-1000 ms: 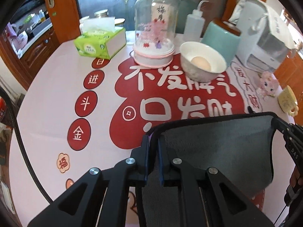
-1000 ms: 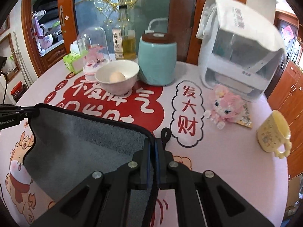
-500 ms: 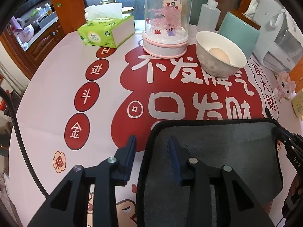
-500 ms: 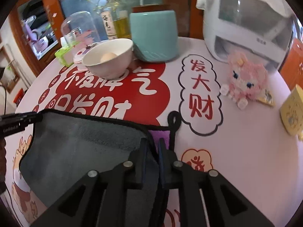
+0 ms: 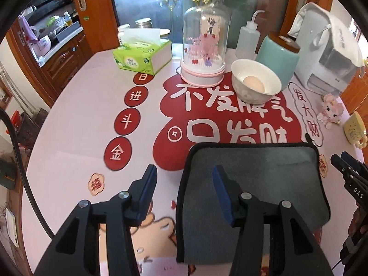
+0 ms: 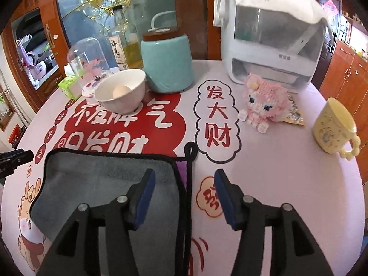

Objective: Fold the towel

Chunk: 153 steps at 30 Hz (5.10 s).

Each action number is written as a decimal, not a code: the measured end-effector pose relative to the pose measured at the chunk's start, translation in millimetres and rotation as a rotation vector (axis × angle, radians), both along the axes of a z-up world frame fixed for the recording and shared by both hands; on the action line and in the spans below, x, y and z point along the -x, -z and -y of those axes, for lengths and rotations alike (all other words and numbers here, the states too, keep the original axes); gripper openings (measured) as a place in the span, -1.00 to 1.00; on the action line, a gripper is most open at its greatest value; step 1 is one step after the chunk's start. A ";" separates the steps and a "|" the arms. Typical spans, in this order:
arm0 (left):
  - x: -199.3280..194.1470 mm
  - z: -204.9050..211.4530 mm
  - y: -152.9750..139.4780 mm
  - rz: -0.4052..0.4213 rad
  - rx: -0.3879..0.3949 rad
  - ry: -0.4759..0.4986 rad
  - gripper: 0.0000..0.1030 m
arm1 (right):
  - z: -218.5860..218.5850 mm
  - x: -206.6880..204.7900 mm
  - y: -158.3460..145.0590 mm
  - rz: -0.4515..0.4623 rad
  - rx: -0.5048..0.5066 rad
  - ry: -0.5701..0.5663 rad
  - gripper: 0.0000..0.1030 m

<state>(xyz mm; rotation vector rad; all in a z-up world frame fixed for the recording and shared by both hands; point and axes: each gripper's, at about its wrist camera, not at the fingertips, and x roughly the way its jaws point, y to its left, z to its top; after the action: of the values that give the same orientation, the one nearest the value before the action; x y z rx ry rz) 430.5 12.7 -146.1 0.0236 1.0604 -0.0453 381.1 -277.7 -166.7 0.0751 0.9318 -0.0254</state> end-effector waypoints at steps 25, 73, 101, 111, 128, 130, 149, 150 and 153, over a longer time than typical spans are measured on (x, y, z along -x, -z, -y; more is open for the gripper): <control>222.5 -36.6 -60.8 0.040 0.045 0.064 0.50 | -76.7 195.1 -48.0 -0.025 -0.080 0.042 0.46; 393.0 -11.2 -130.3 0.102 0.027 0.006 0.91 | -109.1 391.3 -147.1 -0.024 -0.138 0.042 1.00; 401.2 1.2 -145.2 0.174 -0.009 0.043 0.99 | -112.6 396.5 -149.5 -0.014 -0.093 0.042 1.00; 400.0 2.5 -145.3 0.174 -0.014 0.042 0.99 | -107.9 394.1 -151.0 -0.013 -0.096 0.051 1.00; 395.7 -1.1 -144.6 0.160 -0.015 0.036 0.99 | -100.9 388.7 -144.4 -0.031 -0.097 0.053 1.00; 396.0 -1.1 -144.6 0.160 -0.014 0.035 0.99 | -100.7 388.5 -142.5 -0.034 -0.097 0.054 1.00; 395.7 -0.8 -138.2 0.152 -0.013 0.037 0.99 | -102.7 386.3 -138.1 -0.044 -0.098 0.054 1.00; 396.4 -0.7 -137.1 0.151 -0.013 0.036 0.99 | -102.8 386.0 -138.2 -0.044 -0.098 0.054 1.00; 396.5 -1.2 -136.7 0.151 -0.014 0.037 0.99 | -103.2 386.6 -137.6 -0.047 -0.098 0.055 1.00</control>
<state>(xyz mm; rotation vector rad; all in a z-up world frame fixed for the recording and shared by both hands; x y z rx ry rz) 34.0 13.8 -9.3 0.0581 0.9095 -0.0683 -5.5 -174.5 -29.1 0.1912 0.9777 -0.0327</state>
